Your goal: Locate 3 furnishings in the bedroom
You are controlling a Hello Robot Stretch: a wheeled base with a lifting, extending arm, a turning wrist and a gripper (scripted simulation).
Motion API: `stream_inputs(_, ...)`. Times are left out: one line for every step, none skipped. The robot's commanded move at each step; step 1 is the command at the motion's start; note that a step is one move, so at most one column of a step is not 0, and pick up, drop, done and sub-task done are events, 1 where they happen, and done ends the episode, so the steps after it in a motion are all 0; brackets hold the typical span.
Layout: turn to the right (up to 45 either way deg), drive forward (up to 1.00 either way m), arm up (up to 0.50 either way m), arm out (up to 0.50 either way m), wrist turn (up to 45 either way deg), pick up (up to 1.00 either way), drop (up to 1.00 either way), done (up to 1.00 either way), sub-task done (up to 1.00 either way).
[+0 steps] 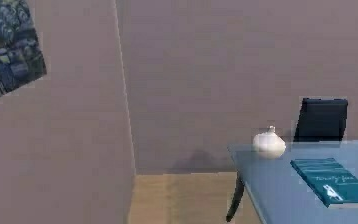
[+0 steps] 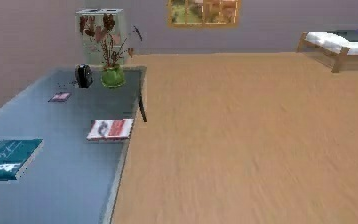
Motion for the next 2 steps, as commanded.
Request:
stream_inputs(0.0,1.0,0.0,0.0,0.0,0.0,0.0,0.0,0.0)
stream_inputs(12.0,0.0,0.0,0.0,0.0,0.0,0.0,0.0,0.0)
